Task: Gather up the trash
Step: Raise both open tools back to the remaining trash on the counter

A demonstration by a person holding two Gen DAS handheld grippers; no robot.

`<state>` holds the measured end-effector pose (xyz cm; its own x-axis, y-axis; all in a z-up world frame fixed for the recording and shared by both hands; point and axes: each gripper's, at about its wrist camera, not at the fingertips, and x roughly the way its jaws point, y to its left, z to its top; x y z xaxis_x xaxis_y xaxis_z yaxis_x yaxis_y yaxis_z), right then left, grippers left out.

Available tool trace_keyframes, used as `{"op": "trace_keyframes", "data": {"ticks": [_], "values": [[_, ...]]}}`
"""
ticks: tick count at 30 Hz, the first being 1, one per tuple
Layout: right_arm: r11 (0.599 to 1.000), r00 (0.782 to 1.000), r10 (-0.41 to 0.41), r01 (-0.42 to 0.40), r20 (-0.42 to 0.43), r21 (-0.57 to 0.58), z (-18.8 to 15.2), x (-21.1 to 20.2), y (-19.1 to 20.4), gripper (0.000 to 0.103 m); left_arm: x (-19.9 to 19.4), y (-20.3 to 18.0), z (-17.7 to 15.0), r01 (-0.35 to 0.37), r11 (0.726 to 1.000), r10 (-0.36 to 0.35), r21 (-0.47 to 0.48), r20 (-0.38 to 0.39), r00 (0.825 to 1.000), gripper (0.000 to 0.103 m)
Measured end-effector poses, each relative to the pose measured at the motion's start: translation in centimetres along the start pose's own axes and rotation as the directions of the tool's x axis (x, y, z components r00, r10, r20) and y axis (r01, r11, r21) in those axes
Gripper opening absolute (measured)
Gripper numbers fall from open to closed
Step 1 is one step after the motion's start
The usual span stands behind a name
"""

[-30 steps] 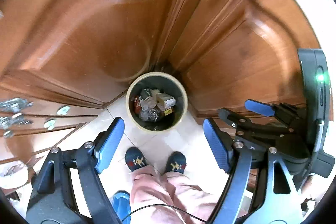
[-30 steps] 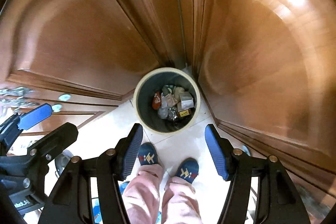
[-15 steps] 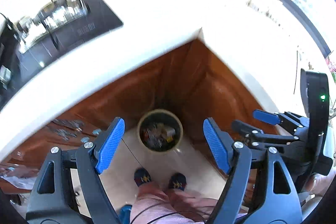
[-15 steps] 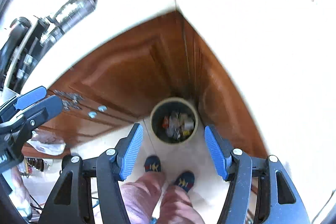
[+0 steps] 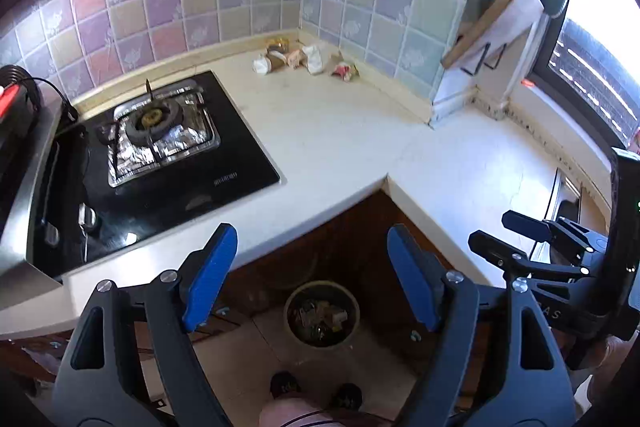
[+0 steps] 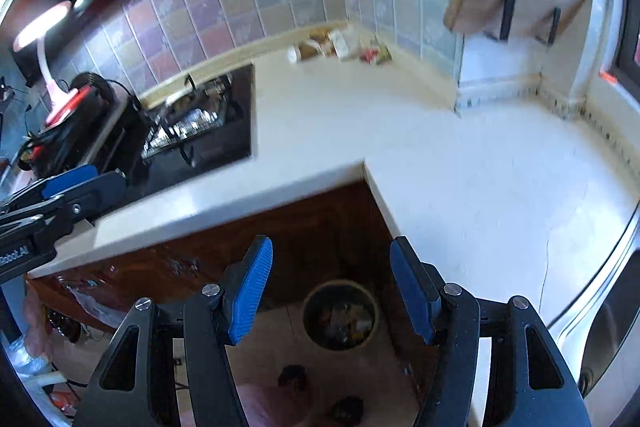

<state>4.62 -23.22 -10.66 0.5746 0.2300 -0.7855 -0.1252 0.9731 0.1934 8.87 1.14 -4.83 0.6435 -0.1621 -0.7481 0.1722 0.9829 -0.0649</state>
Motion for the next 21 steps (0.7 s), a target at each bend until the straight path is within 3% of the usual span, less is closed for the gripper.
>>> {"op": "trace_keyframes", "data": {"ticks": [6,11,16,21], "values": [[0.999,0.994,0.004,0.001,0.105,-0.045,6.0,-2.2,2.1,0.067,-1.4,0.5,6.2,-0.03,0.999,0.028,0.043,0.056,0.998,0.076],[0.999,0.988,-0.006,0.014,0.154,-0.046,13.4,-0.6,2.8,0.069,-0.2,1.8,12.1,-0.024,0.999,0.021,0.044,0.06,0.998,0.076],[0.997,0.984,-0.038,0.05,0.174,-0.065,20.9,2.9,3.6,0.072,4.0,4.9,19.5,-0.015,0.999,0.012,0.051,0.061,0.998,0.076],[0.994,0.984,-0.096,0.103,0.152,-0.041,28.0,10.0,3.2,0.072,11.3,8.3,26.0,0.015,0.999,-0.016,0.046,0.031,0.999,0.076]]}}
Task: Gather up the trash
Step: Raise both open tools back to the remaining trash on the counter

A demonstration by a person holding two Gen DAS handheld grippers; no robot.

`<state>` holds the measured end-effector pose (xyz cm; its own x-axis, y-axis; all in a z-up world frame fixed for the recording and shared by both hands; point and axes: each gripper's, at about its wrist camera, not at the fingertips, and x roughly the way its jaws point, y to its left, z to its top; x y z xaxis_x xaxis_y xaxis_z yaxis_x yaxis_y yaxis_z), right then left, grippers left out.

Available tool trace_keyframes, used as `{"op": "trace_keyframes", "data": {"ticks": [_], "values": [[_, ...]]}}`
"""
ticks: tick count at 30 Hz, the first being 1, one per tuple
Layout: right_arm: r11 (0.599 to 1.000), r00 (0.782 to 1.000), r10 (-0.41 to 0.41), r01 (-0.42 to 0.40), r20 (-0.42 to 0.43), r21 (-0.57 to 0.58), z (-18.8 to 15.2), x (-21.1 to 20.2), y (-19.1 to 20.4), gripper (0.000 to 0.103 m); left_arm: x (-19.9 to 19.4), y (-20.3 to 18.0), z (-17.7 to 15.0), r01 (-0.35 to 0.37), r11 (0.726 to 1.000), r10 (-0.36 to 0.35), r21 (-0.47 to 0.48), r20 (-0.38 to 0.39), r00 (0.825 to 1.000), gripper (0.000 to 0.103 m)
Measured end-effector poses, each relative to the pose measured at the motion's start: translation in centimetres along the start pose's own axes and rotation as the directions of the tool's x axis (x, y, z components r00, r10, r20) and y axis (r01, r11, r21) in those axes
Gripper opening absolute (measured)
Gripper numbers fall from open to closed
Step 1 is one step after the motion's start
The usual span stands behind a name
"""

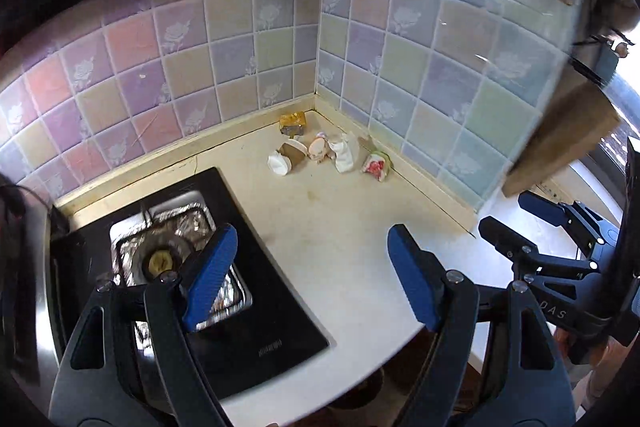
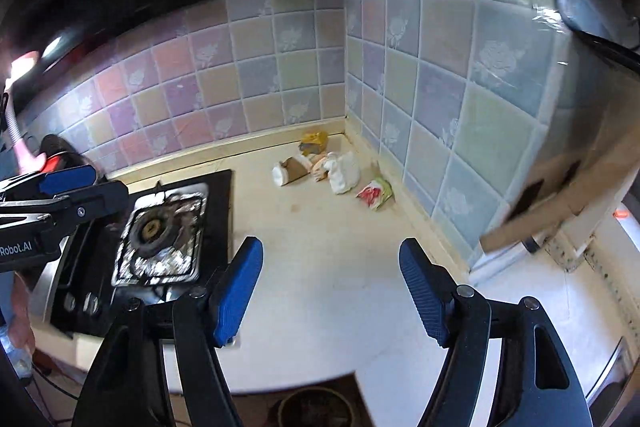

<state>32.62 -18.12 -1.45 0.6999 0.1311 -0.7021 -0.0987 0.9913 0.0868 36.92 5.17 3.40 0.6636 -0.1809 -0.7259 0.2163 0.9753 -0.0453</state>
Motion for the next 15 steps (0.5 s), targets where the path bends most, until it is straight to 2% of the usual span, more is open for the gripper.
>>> {"op": "trace_keyframes", "data": {"ticks": [4,7,11,15], "values": [[1.0,0.999,-0.02,0.02,-0.041,0.01,3.9,7.4,-0.1,0.072,7.7,1.6,3.3,0.017,1.0,-0.017,0.012,-0.062,0.998,0.076],[0.999,0.996,-0.042,0.043,-0.073,0.012,6.0,13.2,0.0,0.072,13.5,2.4,4.6,0.034,0.999,-0.033,0.011,-0.117,0.993,0.076],[0.997,0.992,-0.056,0.06,-0.114,0.037,7.4,20.4,-0.2,0.072,22.3,3.9,5.9,0.045,0.999,-0.042,0.015,-0.195,0.98,0.076],[0.995,0.984,-0.078,0.088,-0.161,0.056,7.8,27.0,-0.4,0.072,29.1,6.3,6.5,0.055,0.998,-0.056,-0.01,-0.254,0.966,0.076]]}}
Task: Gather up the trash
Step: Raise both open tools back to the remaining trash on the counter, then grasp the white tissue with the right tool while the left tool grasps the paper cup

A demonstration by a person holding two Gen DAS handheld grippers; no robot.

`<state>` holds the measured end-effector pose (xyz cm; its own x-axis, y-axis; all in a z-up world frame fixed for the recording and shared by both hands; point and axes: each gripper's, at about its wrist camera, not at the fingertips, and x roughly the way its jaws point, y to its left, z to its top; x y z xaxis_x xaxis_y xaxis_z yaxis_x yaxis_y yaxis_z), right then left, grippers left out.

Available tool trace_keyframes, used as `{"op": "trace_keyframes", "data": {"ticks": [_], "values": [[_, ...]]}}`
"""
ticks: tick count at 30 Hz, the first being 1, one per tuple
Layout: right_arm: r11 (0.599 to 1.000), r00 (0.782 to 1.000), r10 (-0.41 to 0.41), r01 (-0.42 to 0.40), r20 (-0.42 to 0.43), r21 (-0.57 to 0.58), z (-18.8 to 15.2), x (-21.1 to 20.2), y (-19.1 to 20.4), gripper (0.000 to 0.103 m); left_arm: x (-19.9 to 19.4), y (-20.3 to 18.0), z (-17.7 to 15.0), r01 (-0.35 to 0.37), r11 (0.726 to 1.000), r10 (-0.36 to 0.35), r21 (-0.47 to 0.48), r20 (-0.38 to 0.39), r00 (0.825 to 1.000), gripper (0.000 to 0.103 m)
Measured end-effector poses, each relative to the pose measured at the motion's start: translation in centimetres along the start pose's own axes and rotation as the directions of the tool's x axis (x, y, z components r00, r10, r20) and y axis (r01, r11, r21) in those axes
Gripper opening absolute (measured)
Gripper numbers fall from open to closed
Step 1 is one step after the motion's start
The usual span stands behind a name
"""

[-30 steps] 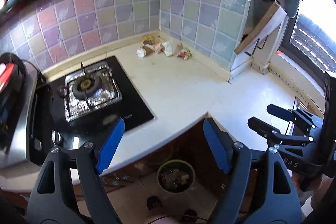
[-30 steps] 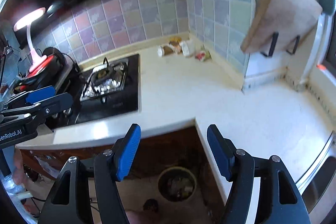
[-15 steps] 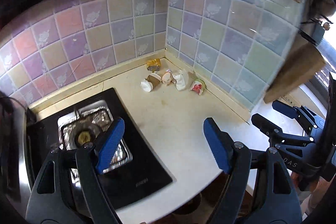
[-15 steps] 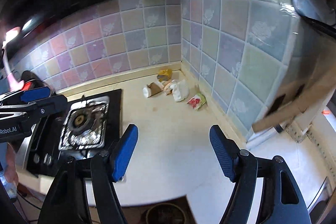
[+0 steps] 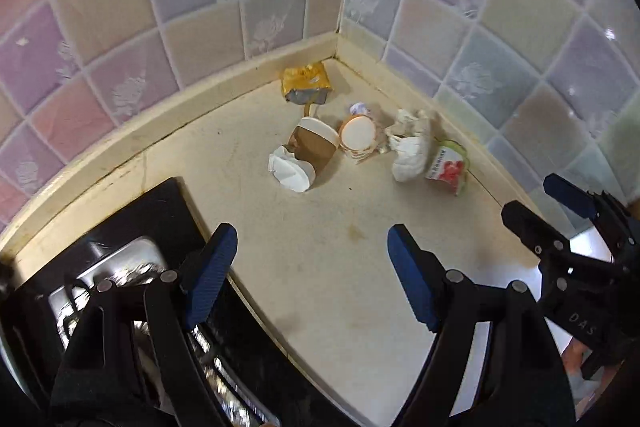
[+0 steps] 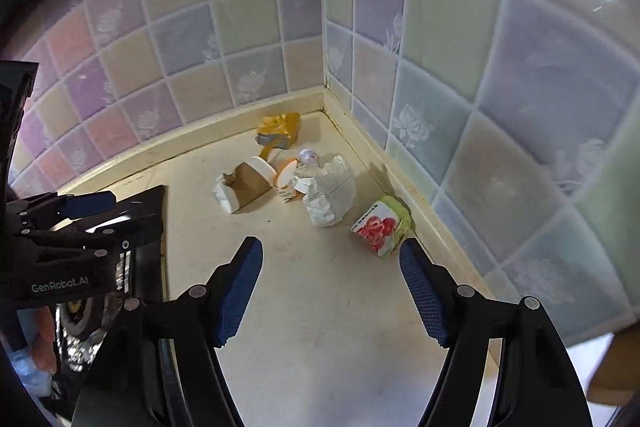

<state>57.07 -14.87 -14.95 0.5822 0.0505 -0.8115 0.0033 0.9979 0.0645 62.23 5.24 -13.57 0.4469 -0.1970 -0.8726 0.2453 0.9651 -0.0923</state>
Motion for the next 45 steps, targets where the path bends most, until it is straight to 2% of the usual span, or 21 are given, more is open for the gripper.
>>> {"op": "trace_keyframes", "data": {"ticks": [4,11,17,24,28,29,30,31,32,35,45], "values": [[1.0,0.999,-0.018,0.019,-0.039,0.018,0.9,5.6,0.4,0.072,5.1,1.9,1.9,0.025,0.999,-0.026,-0.029,-0.037,0.999,0.076],[0.998,0.994,-0.048,0.052,-0.098,0.037,1.0,12.1,0.1,0.072,11.6,4.1,3.8,0.055,0.994,-0.063,-0.099,-0.083,0.995,0.076],[0.997,0.991,-0.054,0.06,-0.125,0.04,1.4,16.0,0.2,0.072,15.3,4.4,4.6,0.062,0.992,-0.074,-0.112,-0.107,0.991,0.075],[0.996,0.986,-0.085,0.089,-0.141,0.027,2.2,19.0,0.2,0.072,17.5,3.2,5.2,0.049,0.997,-0.057,-0.068,-0.129,0.99,0.075],[0.994,0.984,-0.099,0.105,-0.145,0.032,2.2,19.9,-0.1,0.071,18.2,2.5,5.7,0.031,0.998,-0.036,-0.047,-0.116,0.993,0.067],[0.993,0.984,-0.105,0.111,-0.142,0.033,2.2,20.0,-0.2,0.065,18.2,2.4,5.8,0.033,0.999,-0.037,-0.044,-0.112,0.993,0.063],[0.993,0.985,-0.104,0.111,-0.139,0.037,2.1,20.1,-0.4,0.059,18.3,2.2,5.9,0.034,0.999,-0.038,-0.04,-0.11,0.993,0.063],[0.994,0.985,-0.098,0.105,-0.143,0.043,2.1,20.2,-0.6,0.048,18.4,2.1,5.9,0.039,0.999,-0.043,-0.038,-0.109,0.993,0.063],[0.994,0.984,-0.093,0.102,-0.151,0.05,2.1,20.3,-0.8,0.043,18.5,2.0,5.9,0.046,0.998,-0.049,-0.036,-0.107,0.993,0.063],[0.991,0.987,-0.088,0.101,-0.135,0.088,2.0,20.1,-1.6,0.035,18.3,1.4,5.7,0.051,0.998,-0.053,-0.03,-0.096,0.994,0.062],[0.985,0.995,-0.063,0.075,-0.082,0.153,1.3,16.6,-2.9,0.032,15.0,0.4,4.3,0.066,0.998,-0.067,-0.016,-0.081,0.994,0.061]]}}
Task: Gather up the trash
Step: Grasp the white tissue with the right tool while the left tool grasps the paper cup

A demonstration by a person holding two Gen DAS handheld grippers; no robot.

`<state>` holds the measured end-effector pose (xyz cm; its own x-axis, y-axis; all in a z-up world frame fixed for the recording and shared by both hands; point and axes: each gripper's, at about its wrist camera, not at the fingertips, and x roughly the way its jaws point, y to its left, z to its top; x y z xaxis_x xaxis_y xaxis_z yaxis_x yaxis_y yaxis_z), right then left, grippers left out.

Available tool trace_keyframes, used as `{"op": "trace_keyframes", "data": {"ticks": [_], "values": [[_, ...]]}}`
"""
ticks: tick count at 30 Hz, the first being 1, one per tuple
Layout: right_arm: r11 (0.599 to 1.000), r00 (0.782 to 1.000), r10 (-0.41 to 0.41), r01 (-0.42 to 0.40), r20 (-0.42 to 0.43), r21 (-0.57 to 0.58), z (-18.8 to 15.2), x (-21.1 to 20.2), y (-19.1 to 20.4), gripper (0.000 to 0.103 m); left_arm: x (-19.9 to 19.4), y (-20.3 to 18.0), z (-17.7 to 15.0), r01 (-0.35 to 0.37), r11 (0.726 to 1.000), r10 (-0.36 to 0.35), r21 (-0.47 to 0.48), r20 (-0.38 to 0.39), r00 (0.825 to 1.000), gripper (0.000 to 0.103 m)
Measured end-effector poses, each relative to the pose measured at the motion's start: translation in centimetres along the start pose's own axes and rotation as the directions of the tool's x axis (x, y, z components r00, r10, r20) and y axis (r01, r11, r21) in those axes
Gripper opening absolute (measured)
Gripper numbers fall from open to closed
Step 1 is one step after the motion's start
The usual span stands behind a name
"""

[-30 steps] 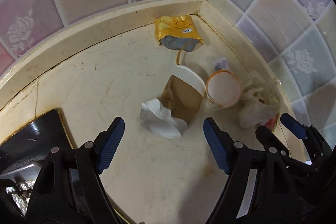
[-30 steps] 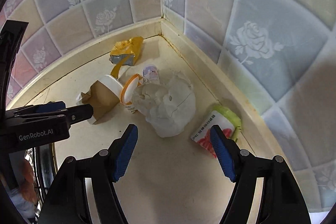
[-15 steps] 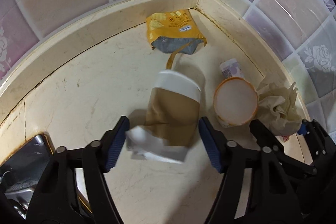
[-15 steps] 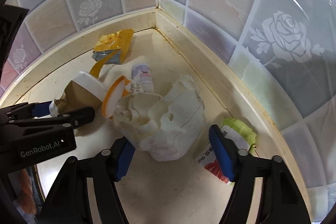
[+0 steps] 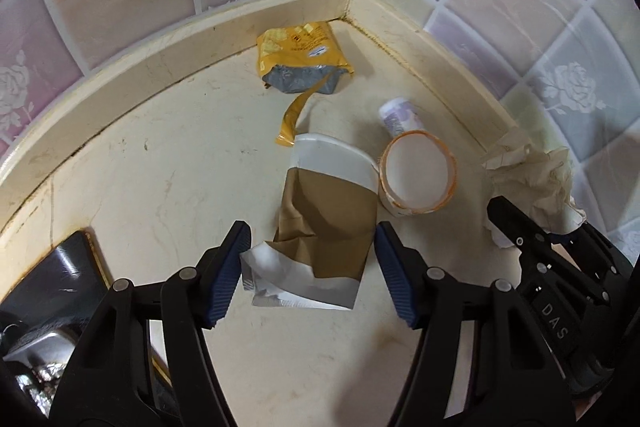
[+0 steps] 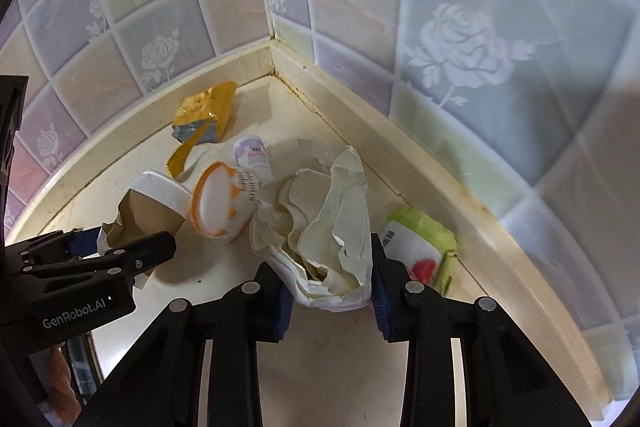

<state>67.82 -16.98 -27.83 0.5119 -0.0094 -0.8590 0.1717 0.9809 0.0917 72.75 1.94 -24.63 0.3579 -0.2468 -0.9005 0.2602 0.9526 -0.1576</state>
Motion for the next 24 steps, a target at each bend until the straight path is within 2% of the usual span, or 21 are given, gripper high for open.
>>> {"op": "trace_keyframes", "data": {"ticks": [7,13,19,24], "values": [[0.999,0.999,0.037,-0.037,0.038,-0.003,-1.1,-4.4,0.0,0.031,-4.5,-1.8,-0.9,-0.011,0.999,0.01,0.035,0.044,0.999,0.061],[0.996,0.993,0.088,-0.087,0.078,-0.017,-2.7,-9.3,0.4,0.031,-9.6,-3.0,-3.0,-0.031,0.998,0.026,0.047,0.089,0.996,0.061],[0.989,0.985,0.142,-0.137,0.101,-0.051,-5.7,-15.5,0.1,0.031,-15.9,-4.4,-6.4,-0.052,0.997,0.044,0.054,0.141,0.989,0.061],[0.979,0.974,0.188,-0.177,0.123,-0.098,-8.9,-21.0,-0.1,0.031,-21.2,-6.3,-10.7,-0.057,0.997,0.046,0.053,0.19,0.981,0.061]]}}
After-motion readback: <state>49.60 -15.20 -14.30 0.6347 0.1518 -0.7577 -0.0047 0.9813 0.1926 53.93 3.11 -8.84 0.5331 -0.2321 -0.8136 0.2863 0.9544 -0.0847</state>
